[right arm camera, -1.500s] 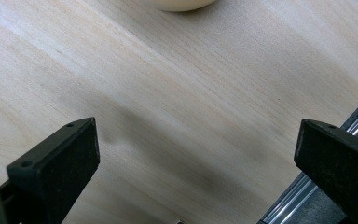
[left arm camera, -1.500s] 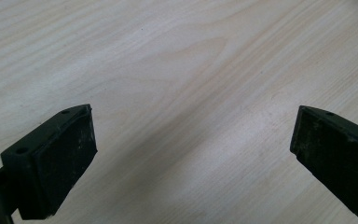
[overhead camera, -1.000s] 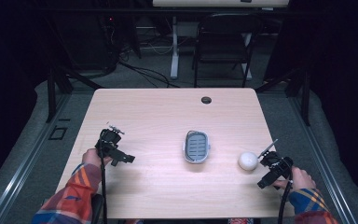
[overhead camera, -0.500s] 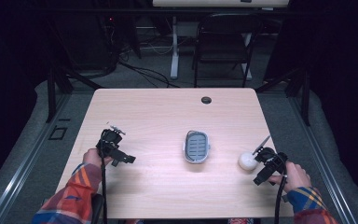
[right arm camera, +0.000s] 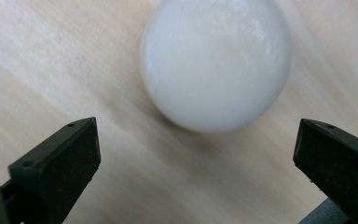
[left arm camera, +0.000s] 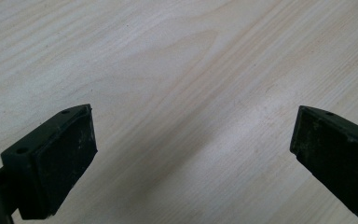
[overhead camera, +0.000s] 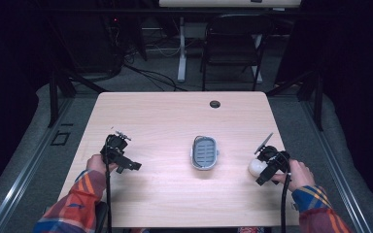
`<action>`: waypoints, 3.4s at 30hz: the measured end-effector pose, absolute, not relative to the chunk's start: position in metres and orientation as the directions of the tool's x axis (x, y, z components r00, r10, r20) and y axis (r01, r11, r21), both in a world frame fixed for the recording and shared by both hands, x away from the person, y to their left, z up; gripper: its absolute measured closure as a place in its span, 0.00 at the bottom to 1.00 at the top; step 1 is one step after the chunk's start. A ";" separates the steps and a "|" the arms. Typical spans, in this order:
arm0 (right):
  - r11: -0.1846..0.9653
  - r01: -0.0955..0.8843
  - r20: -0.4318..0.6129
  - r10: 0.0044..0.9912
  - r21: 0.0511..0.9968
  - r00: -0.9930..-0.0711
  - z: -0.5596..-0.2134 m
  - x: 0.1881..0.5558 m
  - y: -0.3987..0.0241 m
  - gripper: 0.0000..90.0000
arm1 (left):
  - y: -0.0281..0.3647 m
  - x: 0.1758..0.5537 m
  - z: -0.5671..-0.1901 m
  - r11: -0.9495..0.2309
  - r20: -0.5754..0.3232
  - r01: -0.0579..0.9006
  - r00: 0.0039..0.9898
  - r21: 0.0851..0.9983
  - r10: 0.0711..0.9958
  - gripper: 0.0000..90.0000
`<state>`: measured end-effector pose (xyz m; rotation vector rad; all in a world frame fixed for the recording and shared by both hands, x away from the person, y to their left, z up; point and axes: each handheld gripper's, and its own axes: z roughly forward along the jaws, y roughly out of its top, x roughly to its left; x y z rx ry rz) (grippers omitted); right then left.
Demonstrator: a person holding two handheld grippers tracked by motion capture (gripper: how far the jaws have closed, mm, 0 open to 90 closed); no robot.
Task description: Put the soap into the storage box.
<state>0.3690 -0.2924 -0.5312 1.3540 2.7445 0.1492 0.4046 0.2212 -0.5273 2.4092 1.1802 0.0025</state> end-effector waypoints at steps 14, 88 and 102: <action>0.652 0.751 -0.029 0.757 0.102 -0.653 -0.531 0.391 -0.278 0.15 | 0.220 0.405 -0.528 -0.531 -0.193 0.748 0.634 0.397 0.748 0.00; 0.676 0.735 -0.052 0.737 0.054 -0.674 -0.519 0.411 -0.255 0.27 | 0.219 0.403 -0.528 -0.540 -0.191 0.745 0.640 0.391 0.744 0.00; 0.715 0.699 -0.075 0.698 0.014 -0.712 -0.507 0.421 -0.234 0.27 | 0.218 0.403 -0.529 -0.543 -0.191 0.744 0.642 0.390 0.742 0.00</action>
